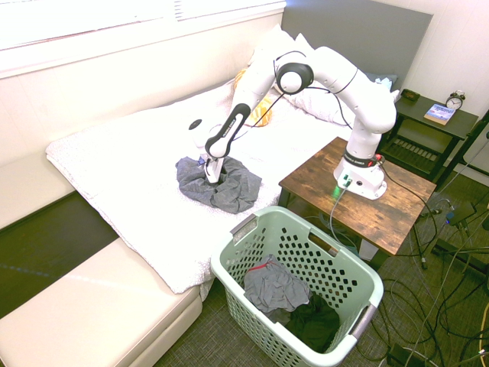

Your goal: Put my clothes in the laundry bag

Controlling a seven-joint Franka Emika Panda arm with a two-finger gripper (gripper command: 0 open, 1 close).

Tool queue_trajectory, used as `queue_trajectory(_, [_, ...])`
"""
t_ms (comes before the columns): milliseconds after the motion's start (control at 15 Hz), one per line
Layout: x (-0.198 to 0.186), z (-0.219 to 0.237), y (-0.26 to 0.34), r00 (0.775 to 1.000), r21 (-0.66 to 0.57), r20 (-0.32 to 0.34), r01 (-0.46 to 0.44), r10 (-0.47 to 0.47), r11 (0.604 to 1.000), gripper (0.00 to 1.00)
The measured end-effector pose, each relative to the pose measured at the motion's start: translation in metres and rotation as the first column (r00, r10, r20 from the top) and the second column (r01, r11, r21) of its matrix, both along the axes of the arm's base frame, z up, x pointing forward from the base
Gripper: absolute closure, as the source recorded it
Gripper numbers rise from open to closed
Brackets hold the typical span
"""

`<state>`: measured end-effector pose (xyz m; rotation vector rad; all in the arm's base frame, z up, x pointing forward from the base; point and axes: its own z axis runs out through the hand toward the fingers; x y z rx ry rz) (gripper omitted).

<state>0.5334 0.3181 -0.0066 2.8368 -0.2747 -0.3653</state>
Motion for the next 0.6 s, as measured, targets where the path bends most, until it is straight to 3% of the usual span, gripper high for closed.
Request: queue_trajectory(600, [0.0012, -0.0072, -0.0072, 1.000, -0.007, -0.008, 0.015, -0.015, 1.000, 1.00])
